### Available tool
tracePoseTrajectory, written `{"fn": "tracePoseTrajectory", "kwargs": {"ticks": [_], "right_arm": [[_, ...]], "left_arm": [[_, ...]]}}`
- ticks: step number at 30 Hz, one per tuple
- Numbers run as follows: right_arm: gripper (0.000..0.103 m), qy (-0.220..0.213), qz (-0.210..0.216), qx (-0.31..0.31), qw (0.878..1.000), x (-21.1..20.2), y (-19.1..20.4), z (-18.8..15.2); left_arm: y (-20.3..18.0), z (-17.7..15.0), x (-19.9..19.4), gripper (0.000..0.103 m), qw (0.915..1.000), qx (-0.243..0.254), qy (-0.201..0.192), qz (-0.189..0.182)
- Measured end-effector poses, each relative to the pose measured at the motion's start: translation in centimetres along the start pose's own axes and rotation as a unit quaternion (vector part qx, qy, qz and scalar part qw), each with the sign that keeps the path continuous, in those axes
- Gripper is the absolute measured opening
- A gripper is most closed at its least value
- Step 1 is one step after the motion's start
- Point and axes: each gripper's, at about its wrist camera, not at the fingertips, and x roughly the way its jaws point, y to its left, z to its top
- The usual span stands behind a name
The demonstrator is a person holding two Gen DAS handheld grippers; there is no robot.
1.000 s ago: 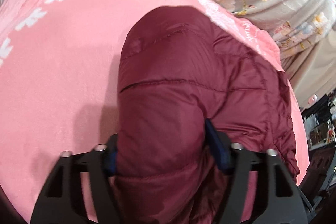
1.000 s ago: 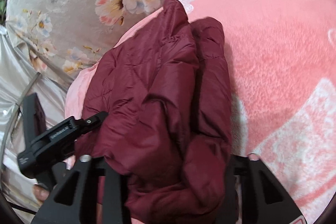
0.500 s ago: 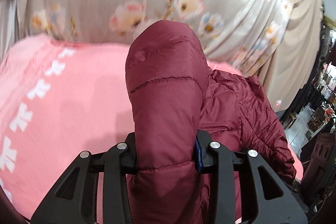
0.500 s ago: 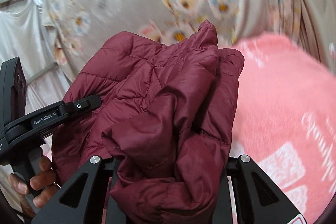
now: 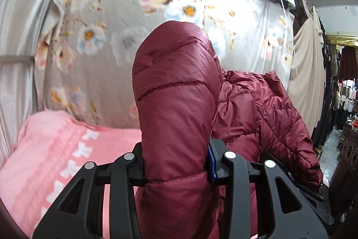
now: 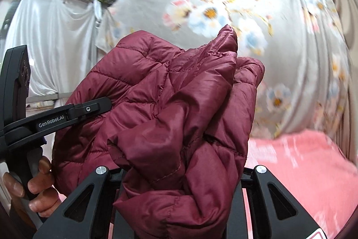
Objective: Fold large clothes
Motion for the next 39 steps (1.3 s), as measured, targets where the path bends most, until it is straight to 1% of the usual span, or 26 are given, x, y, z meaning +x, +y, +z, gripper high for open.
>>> {"fn": "tracePoseTrajectory", "kwargs": {"ticks": [4,7,11,14,18,25,31,39], "right_arm": [[0.022,-0.02,0.02,-0.008,1.0,2.1,1.7,1.2],[0.022,-0.029,0.03,-0.013,0.999,4.3,2.7,1.9],[0.022,-0.032,0.04,-0.019,0.998,6.9,3.8,2.1],[0.022,-0.024,0.04,-0.027,0.999,9.4,4.2,1.5],[0.022,0.003,0.037,-0.03,0.999,13.0,4.6,0.0],[0.022,0.062,0.031,-0.019,0.997,19.6,4.2,-4.8],[0.022,0.109,0.025,-0.008,0.994,24.2,3.8,-9.2],[0.022,0.161,0.01,0.007,0.987,28.9,3.3,-14.8]], "left_arm": [[2.0,1.8,-0.4,0.037,0.9996,0.009,-0.024,0.012],[3.4,2.9,0.1,0.037,0.9987,0.023,-0.039,0.026],[5.8,3.5,1.4,0.038,0.9981,0.022,-0.046,0.036],[7.6,3.1,3.3,0.039,0.9982,0.014,-0.039,0.043],[9.9,1.5,6.4,0.039,0.9985,0.004,-0.015,0.053],[13.8,-2.8,12.4,0.039,0.9966,-0.009,0.045,0.068],[17.1,-6.9,16.5,0.039,0.9922,-0.028,0.095,0.076],[19.8,-11.9,21.1,0.039,0.9849,-0.035,0.145,0.088]]}}
